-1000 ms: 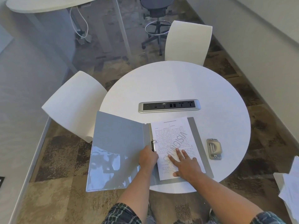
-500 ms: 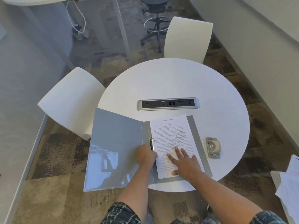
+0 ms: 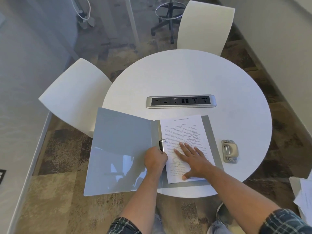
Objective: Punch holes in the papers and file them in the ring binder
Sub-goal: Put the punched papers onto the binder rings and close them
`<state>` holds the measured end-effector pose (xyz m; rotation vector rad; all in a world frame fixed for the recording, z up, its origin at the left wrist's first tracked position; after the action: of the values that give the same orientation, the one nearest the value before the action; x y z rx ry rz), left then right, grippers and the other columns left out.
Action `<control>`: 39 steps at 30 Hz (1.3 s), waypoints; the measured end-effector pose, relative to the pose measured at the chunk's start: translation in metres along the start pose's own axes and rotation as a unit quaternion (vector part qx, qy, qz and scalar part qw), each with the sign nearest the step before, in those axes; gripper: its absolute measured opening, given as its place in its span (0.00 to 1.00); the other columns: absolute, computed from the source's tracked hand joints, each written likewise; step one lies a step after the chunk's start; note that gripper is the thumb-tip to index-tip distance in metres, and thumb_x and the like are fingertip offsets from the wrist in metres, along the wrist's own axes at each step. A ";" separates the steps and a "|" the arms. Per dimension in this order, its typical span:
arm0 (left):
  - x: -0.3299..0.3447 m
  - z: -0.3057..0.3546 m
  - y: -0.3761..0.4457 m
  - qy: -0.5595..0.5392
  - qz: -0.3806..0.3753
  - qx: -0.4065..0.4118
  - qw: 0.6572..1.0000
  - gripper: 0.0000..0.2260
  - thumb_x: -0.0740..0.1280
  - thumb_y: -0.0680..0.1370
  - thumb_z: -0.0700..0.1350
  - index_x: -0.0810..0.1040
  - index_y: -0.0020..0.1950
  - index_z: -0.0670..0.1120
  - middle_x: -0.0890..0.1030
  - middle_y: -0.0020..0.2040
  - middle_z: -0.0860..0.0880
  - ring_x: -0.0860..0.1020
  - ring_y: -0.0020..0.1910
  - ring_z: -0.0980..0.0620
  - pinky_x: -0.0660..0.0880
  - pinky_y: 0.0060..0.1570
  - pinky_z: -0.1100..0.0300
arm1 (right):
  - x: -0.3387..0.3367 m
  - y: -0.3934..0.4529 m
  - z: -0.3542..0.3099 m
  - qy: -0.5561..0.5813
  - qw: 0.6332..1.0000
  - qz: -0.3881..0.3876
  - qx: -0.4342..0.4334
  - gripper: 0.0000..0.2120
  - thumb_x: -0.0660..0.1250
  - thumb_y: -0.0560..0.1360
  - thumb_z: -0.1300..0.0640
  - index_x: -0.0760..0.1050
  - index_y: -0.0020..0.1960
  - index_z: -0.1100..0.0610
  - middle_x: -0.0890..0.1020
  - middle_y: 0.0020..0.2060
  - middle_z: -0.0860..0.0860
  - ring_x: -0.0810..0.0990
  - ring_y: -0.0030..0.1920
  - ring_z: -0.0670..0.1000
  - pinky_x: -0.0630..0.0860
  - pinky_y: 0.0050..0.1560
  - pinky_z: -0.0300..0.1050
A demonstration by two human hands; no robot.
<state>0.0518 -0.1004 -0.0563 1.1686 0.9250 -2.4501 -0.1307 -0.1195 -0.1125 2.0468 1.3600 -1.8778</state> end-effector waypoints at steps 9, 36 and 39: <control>0.003 -0.012 0.015 -0.117 -0.004 -0.040 0.992 0.09 0.73 0.72 0.41 0.78 0.49 0.47 0.83 0.44 0.53 0.82 0.44 0.49 0.81 0.44 0.53 | 0.014 0.005 0.008 0.042 0.999 0.006 -0.020 0.60 0.66 0.66 0.24 0.24 0.77 0.37 0.21 0.75 0.45 0.18 0.74 0.50 0.26 0.75 0.59; 0.032 -0.008 0.022 -0.106 -0.099 0.096 0.985 0.08 0.71 0.75 0.51 0.72 0.48 0.54 0.80 0.39 0.57 0.79 0.38 0.56 0.79 0.37 0.60 | 0.024 0.012 0.009 0.061 0.998 0.023 -0.018 0.60 0.67 0.65 0.23 0.27 0.78 0.35 0.23 0.76 0.43 0.19 0.75 0.48 0.16 0.68 0.48; 0.040 -0.018 0.019 -0.112 -0.134 0.106 0.979 0.08 0.72 0.76 0.50 0.74 0.51 0.56 0.82 0.40 0.56 0.80 0.39 0.58 0.75 0.36 0.67 | 0.035 0.011 0.006 0.070 0.997 0.020 -0.018 0.60 0.67 0.64 0.22 0.29 0.78 0.35 0.24 0.77 0.43 0.21 0.75 0.48 0.16 0.68 0.48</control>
<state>0.0462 -0.1019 -0.1030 0.8468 0.8145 -2.8846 -0.1329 -0.1102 -0.1488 2.2074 1.3610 -1.7098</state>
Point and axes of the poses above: each hand's wrist, its own y-axis towards the middle knuckle, its own x-axis out of the palm, z = x × y, the point moved 10 cm from there along y, towards the middle knuckle
